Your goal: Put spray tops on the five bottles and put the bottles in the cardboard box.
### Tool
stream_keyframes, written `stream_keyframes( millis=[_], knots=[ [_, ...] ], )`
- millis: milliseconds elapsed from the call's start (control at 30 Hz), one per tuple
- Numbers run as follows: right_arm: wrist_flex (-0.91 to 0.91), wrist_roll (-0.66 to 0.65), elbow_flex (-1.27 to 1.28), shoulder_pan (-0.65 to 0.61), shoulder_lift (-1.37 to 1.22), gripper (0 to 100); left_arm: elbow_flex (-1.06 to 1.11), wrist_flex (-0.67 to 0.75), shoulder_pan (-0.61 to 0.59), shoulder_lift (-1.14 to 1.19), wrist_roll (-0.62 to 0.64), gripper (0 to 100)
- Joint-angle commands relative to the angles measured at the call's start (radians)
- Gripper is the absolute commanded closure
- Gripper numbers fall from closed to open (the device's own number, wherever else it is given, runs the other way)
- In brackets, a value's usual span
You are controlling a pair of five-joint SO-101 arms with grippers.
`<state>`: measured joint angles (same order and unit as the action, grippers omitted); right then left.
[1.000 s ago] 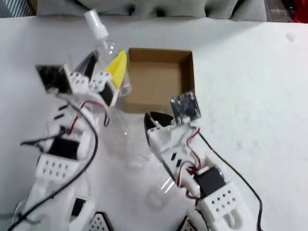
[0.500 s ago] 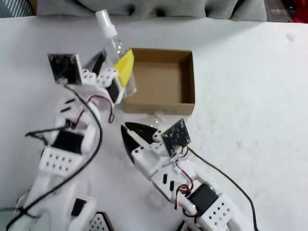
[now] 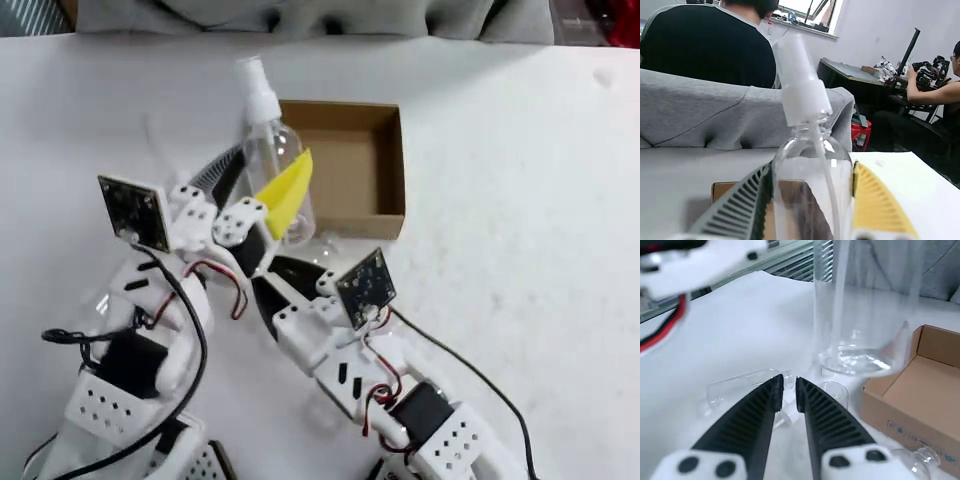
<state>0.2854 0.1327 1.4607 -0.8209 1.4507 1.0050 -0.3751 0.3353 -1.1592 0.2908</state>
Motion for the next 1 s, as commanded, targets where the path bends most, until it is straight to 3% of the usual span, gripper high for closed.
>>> stream_keyframes(
  millis=[0,500,733,967],
  knots=[
    [-0.022,0.003,-0.011,0.042,0.016,98.2,-0.014,-0.072,0.016,-0.033,-0.083,98],
    [-0.025,0.003,-0.017,0.170,0.015,98.2,-0.017,-0.164,0.018,-0.035,-0.117,98],
    [-0.025,0.003,-0.017,0.179,0.010,98.2,0.020,-0.170,0.084,-0.128,-0.120,98],
    [-0.016,0.003,-0.012,0.179,0.016,98.2,0.058,-0.160,0.074,-0.193,-0.123,98]
  ],
)
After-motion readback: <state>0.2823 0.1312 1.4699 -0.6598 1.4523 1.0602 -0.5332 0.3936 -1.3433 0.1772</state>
